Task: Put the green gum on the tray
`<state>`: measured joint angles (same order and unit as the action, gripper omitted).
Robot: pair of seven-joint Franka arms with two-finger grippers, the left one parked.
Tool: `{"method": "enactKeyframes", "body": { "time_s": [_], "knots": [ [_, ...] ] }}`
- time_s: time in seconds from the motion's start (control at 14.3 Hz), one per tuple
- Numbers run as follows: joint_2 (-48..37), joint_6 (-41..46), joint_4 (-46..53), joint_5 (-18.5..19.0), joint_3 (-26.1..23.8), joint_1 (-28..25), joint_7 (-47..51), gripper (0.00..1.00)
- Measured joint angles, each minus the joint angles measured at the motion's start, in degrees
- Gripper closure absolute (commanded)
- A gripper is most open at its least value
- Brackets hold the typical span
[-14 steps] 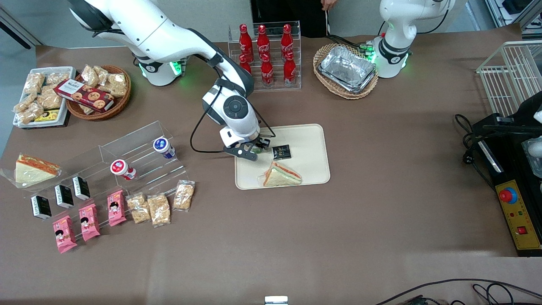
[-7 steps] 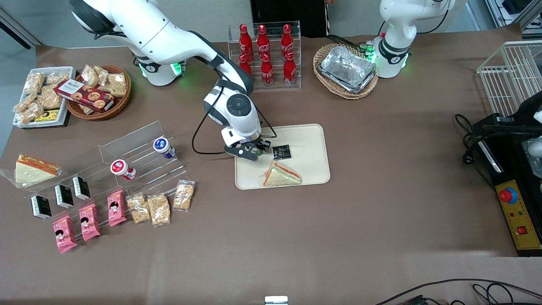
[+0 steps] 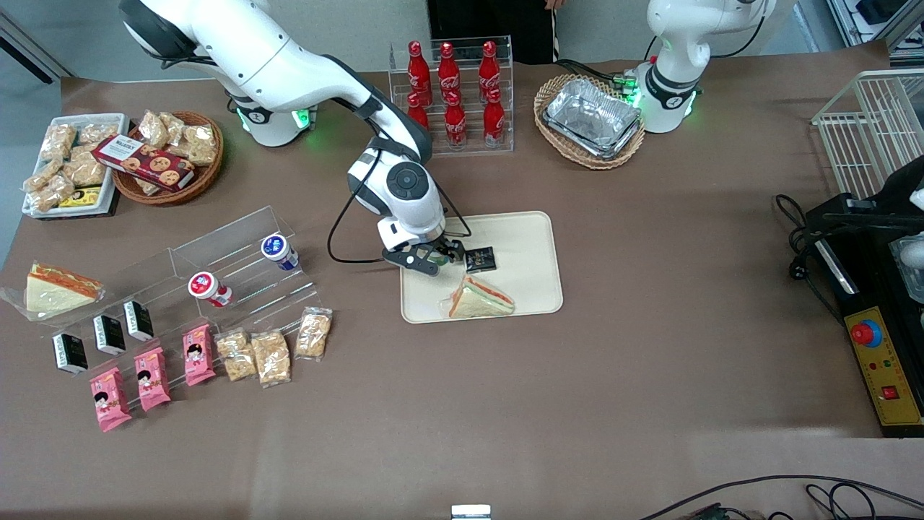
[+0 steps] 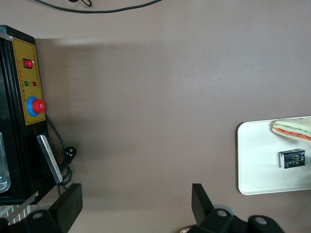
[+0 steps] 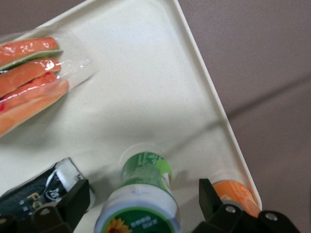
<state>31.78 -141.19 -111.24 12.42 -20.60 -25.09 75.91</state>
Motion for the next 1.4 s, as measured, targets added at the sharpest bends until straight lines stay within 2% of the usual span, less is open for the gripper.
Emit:
{"method": "enactKeyframes", "body": {
  "time_s": [0.42,0.7,0.77,0.91,1.05,1.26,1.4],
  "knots": [
    [-1.6,1.1,0.9,0.4,0.2,0.8,-0.3,0.00],
    [-11.3,14.7,3.3,0.4,0.2,4.2,-8.9,0.00],
    [-14.9,18.3,3.8,-0.7,0.2,5.9,-12.0,0.00],
    [-21.8,25.9,5.4,-6.7,0.4,11.6,-22.9,0.00],
    [-26.6,34.7,8.5,-12.2,0.7,20.8,-37.3,0.00],
    [-28.4,44.9,13.2,-14.7,1.1,35.0,-54.9,0.00],
    [-28.5,50.8,16.0,-14.8,1.4,40.9,-64.0,0.00]
  ]
}}
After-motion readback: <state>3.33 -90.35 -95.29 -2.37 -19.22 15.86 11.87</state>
